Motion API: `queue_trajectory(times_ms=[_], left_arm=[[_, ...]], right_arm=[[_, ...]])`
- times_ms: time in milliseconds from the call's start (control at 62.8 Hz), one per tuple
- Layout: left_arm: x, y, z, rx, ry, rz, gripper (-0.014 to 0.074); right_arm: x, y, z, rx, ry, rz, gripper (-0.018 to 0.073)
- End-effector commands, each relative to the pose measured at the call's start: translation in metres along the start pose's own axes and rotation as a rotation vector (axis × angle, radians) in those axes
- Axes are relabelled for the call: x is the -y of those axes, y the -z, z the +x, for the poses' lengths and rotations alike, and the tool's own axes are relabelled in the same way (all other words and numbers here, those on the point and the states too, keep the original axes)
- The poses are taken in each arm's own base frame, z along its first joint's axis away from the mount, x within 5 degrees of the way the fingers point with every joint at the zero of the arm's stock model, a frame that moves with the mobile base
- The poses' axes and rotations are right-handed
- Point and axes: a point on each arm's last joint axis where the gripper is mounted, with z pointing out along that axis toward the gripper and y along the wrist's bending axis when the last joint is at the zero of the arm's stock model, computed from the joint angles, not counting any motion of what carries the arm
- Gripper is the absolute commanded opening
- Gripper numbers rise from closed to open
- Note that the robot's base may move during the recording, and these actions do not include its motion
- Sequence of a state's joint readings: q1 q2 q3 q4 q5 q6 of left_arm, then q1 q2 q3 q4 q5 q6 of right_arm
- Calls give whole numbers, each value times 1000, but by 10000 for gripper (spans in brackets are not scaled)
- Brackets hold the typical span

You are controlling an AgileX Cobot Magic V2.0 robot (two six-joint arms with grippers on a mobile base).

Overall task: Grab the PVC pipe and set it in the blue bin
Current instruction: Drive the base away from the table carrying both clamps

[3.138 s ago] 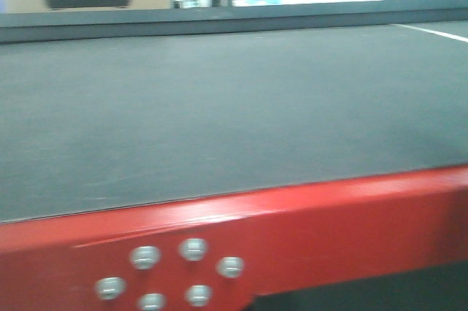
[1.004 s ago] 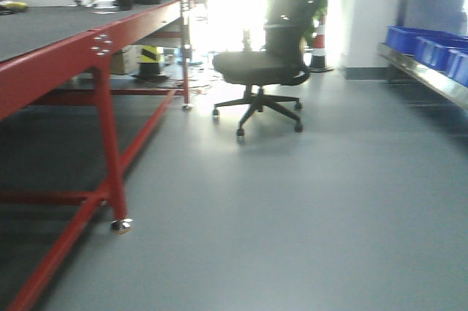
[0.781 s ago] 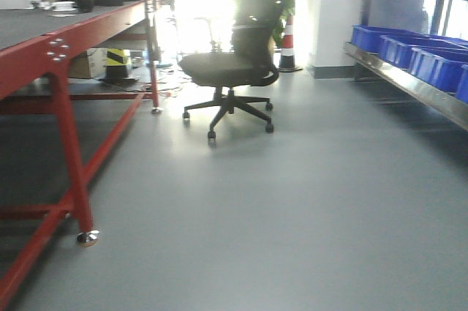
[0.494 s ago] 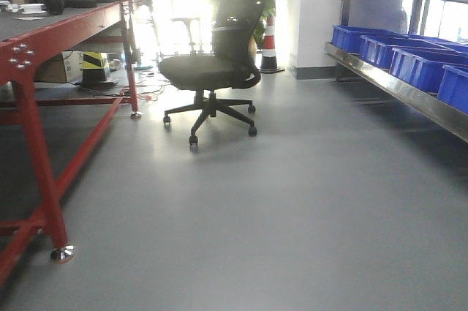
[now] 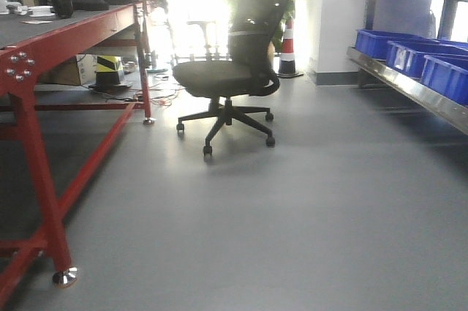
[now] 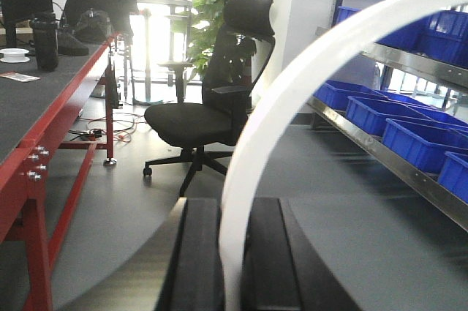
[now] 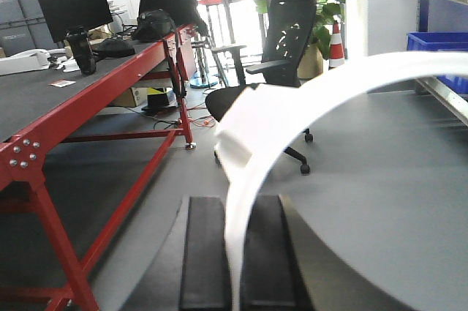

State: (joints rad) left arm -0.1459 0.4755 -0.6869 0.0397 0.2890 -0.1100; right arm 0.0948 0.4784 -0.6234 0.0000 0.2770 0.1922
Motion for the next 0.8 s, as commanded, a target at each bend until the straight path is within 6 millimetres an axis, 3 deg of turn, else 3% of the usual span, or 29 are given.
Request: queue_trajectory(times_ms=[0, 781], left_arm=[[0, 2, -4, 31, 12, 2, -111], [0, 2, -4, 31, 12, 2, -111]], right_arm=[[0, 0, -1, 14, 16, 1, -168], [0, 0, -1, 14, 16, 1, -168]])
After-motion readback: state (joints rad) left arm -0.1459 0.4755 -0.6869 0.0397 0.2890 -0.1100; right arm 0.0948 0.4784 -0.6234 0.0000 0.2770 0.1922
